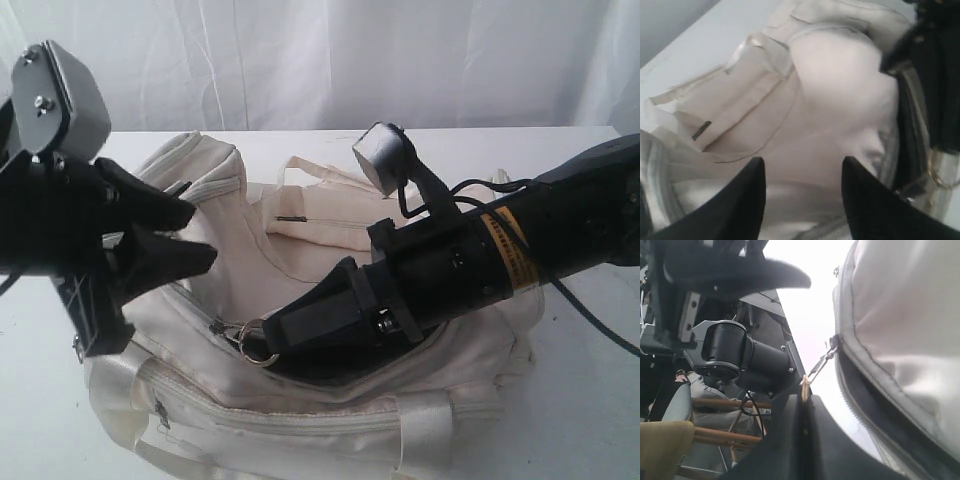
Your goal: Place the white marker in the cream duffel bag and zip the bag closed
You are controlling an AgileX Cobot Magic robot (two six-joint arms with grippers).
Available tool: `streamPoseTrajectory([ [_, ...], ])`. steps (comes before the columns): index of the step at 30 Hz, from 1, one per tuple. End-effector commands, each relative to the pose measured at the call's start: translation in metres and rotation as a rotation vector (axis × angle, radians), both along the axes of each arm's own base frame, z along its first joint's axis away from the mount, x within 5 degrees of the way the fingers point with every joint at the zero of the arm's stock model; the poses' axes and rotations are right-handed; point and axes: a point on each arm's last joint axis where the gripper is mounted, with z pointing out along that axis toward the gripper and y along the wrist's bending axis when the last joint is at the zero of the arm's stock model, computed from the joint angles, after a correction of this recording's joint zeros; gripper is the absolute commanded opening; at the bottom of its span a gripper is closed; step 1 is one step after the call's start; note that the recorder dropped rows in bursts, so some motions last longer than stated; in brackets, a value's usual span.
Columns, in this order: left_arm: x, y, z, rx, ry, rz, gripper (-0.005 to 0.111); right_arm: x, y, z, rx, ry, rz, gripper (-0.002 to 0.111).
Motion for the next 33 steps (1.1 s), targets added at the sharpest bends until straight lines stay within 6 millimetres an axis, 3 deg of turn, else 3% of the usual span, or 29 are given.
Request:
streamPoseTrajectory([
  [1, -0.014, 0.001, -0.007, 0.154, 0.006, -0.171, 0.052, -0.003, -0.002, 0.003, 0.012, -0.018, 0.022, 0.0],
  [18, -0.017, 0.001, -0.01, 0.348, -0.21, -0.395, 0.052, -0.003, -0.002, 0.003, 0.017, -0.044, 0.031, 0.0],
  [33, -0.004, -0.003, -0.023, 0.378, -0.188, -0.414, 0.052, -0.003, -0.002, 0.003, 0.017, -0.044, 0.031, 0.0],
])
